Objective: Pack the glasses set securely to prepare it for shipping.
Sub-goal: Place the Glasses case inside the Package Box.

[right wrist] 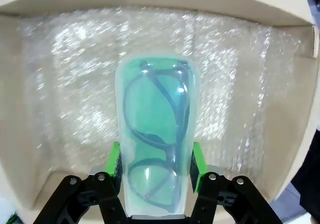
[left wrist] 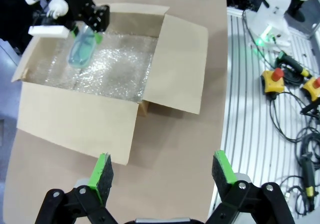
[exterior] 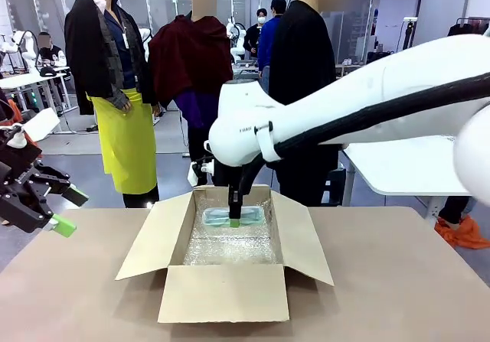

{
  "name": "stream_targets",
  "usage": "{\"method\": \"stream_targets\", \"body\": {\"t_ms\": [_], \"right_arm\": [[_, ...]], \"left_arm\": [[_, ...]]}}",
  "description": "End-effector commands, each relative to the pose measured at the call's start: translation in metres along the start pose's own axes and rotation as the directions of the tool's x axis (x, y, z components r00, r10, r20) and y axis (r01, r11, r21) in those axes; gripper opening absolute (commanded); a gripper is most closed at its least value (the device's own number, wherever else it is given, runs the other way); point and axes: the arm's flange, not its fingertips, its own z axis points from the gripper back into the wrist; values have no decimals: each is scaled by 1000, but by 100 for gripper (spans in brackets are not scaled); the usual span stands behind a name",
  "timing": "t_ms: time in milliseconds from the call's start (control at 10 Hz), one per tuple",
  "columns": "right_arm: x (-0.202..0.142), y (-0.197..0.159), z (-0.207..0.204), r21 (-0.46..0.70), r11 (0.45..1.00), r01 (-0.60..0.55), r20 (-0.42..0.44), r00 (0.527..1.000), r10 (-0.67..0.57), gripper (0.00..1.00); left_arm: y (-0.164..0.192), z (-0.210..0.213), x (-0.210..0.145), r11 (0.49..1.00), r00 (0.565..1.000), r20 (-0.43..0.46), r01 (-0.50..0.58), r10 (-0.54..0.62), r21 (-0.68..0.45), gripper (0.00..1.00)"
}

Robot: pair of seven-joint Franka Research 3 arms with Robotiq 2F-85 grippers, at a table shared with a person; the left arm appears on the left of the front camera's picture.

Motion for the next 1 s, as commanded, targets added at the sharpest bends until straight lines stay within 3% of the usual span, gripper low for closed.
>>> {"method": "stream_targets", "body": {"t_ms": [0, 300, 500, 600, 900], "right_arm": [[2, -20, -23, 19, 999, -40, 55, 998, 39, 46], [3, -42, -55, -16, 998, -64, 26, 998, 64, 46], [4, -44, -57, 10, 998, -61, 18, 998, 61, 90], [3, -45, -56, 18, 999, -51, 24, 998, 50, 100], [-4, -39, -41, 28, 1000, -9, 43, 999, 8, 100]], "left_arm": [[0, 2, 1, 1000, 1000, 25, 3, -3, -15, 100], [0, 2, 1, 1000, 1000, 25, 3, -3, -15, 100], [0, 2, 1, 1000, 1000, 25, 3, -3, -15, 100], [0, 2, 1, 1000, 1000, 25, 3, -3, -15, 100], [0, 2, 1, 1000, 1000, 25, 3, -3, -15, 100]]}}
